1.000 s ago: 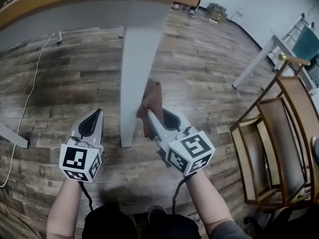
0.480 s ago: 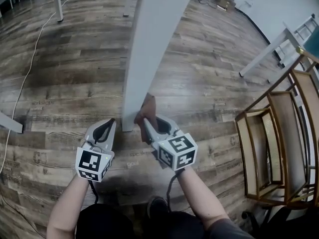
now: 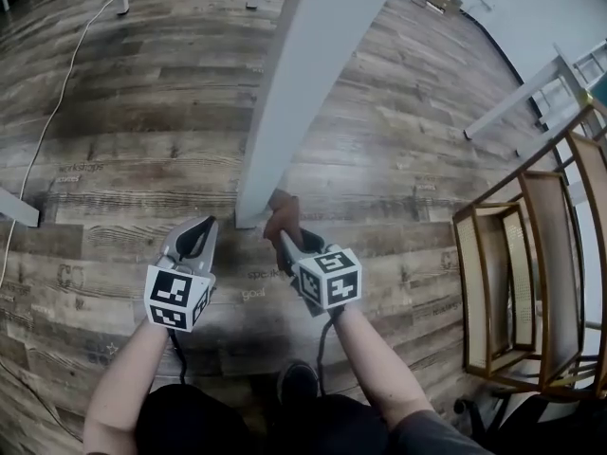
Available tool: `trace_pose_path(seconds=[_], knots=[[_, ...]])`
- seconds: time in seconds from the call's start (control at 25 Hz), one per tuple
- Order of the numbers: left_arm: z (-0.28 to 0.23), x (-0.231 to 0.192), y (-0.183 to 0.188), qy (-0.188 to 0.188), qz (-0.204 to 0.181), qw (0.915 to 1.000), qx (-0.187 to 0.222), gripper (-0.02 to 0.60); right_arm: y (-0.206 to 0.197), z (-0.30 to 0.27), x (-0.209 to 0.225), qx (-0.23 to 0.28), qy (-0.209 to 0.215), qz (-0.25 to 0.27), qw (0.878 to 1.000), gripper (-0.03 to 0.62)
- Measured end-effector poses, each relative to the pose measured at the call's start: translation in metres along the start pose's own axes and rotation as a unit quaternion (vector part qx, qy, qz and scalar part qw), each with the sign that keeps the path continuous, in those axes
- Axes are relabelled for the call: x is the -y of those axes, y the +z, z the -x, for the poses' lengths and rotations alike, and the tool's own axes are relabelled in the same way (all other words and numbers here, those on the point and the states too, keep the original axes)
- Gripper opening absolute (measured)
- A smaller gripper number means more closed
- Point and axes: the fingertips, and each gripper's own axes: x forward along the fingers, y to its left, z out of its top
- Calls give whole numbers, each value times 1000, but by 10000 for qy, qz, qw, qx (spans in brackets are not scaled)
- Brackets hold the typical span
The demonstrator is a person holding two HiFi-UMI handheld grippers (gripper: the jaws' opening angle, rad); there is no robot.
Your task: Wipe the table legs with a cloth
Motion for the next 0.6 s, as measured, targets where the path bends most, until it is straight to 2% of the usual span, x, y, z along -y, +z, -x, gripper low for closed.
trace_pose_path(seconds=[0.4,0.6], knots=[[8,0,-10,-67,-163,9997,-194,20,-47,-38,-2,-654,174,67,9977,64],[11,-3,-14,-87,-66,9996,-245,20,-57,-44,-1,-813,126,91,9966,64]])
